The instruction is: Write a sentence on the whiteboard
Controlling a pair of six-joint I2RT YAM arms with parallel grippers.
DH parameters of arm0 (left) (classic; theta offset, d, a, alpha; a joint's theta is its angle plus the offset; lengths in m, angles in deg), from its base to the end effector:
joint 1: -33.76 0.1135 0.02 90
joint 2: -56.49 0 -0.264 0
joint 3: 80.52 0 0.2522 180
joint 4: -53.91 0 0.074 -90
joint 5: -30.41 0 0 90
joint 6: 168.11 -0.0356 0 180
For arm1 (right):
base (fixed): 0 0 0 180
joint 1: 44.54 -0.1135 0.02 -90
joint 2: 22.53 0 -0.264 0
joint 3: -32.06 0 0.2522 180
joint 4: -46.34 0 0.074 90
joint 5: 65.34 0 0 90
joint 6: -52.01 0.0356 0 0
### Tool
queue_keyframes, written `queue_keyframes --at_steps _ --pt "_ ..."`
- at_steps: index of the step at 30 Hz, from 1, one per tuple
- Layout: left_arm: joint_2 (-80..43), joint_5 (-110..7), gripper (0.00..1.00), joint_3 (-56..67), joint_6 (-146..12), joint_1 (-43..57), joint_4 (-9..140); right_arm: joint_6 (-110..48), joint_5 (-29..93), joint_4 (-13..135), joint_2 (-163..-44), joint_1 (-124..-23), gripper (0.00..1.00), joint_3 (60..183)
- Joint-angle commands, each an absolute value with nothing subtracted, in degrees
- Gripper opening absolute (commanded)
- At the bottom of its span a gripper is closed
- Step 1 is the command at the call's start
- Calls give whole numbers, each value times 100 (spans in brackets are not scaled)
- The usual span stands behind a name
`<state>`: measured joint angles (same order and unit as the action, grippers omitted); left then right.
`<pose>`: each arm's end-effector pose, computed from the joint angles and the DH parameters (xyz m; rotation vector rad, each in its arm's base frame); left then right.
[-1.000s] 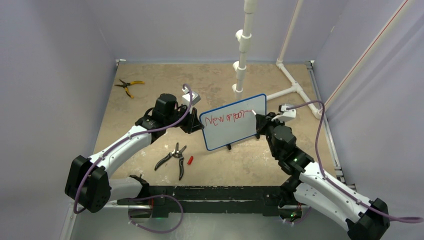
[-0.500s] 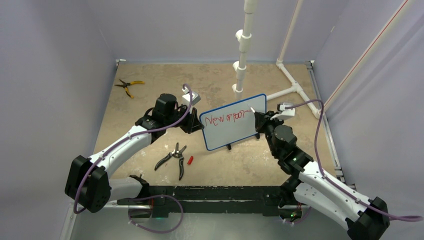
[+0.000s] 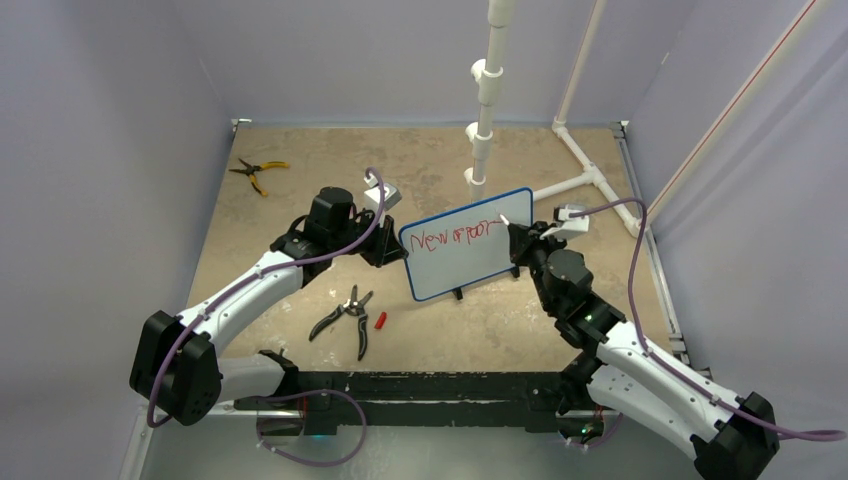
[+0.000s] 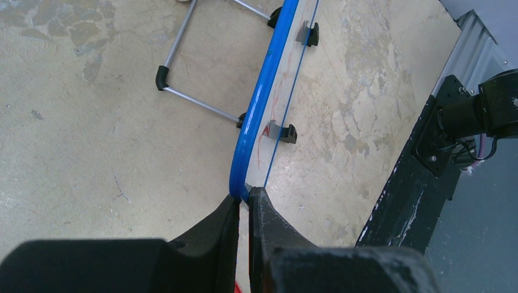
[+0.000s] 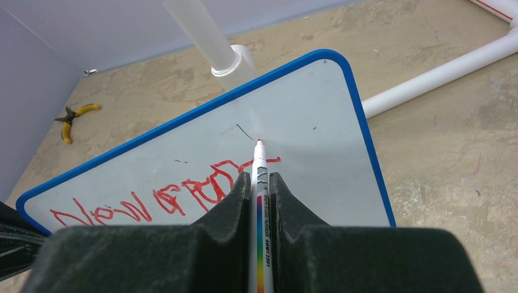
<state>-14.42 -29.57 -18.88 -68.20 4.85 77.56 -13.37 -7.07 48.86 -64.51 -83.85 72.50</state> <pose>0.2282 -0.1464 0.2654 0.6757 2.1051 -0.9487 0.1510 0.0995 0.2759 0.2144 1.6321 0.4011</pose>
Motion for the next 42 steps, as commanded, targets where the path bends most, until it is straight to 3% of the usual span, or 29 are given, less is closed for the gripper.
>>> queue_keyframes --at_steps 1,23,42 --pt "-1321 -2936 0 -1930 -6813 493 7532 -1135 -599 4961 -6383 -8365 0 7210" --pt "-1329 -2899 0 -1939 -6780 485 7497 -618 -455 5501 -6366 -8365 0 6985" --pt "-1322 -2916 0 -1938 -6787 485 7504 -749 -1054 5487 -6205 -8363 0 7220"
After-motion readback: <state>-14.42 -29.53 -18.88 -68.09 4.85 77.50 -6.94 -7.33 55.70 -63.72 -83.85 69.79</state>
